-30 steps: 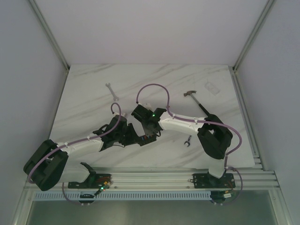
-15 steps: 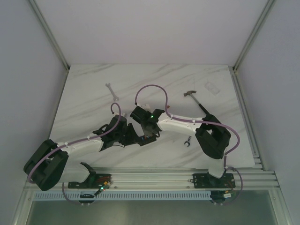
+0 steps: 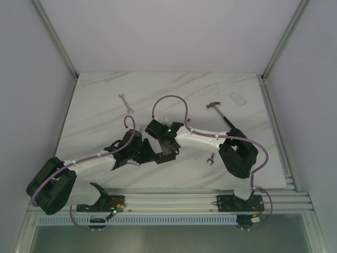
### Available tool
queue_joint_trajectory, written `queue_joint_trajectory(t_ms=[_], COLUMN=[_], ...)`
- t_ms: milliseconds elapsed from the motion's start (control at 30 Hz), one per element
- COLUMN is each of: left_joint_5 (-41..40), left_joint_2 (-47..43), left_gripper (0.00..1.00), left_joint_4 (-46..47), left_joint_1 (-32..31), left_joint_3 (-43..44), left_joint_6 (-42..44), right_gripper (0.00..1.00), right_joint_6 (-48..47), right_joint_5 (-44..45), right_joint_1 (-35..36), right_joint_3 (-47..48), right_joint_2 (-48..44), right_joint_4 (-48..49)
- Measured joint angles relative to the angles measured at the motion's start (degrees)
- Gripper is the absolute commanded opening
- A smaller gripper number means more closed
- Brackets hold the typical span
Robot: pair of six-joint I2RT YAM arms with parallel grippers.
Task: Snap on the fuse box
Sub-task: Install the fuse at the fuse box base.
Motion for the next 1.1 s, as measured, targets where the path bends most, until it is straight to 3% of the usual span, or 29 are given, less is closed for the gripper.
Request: queue_joint_trajectory(t_ms=[200,700,1100], left_joint_5=[0.0,0.0,0.0], left_joint_2=[0.0,0.0,0.0], left_gripper=[0.43,0.43,0.43], left_joint_4=[0.0,0.0,0.0], left_joint_1=[0.1,0.1,0.1], left_joint_3=[0.0,0.0,0.0], left_joint_6=[0.0,0.0,0.0], right_gripper=[0.33,0.34,0.24], right_joint_6=[1.3,5.4,9.2], right_joint_5=[-0.5,-0.5,-0.7], right_joint_1=[0.0,0.0,-0.1], right_joint_3=[0.4,3.2,4.0], right_joint_2=[0.0,-0.5,-0.4], right_joint_4=[-3.3,-5.4,-7.5])
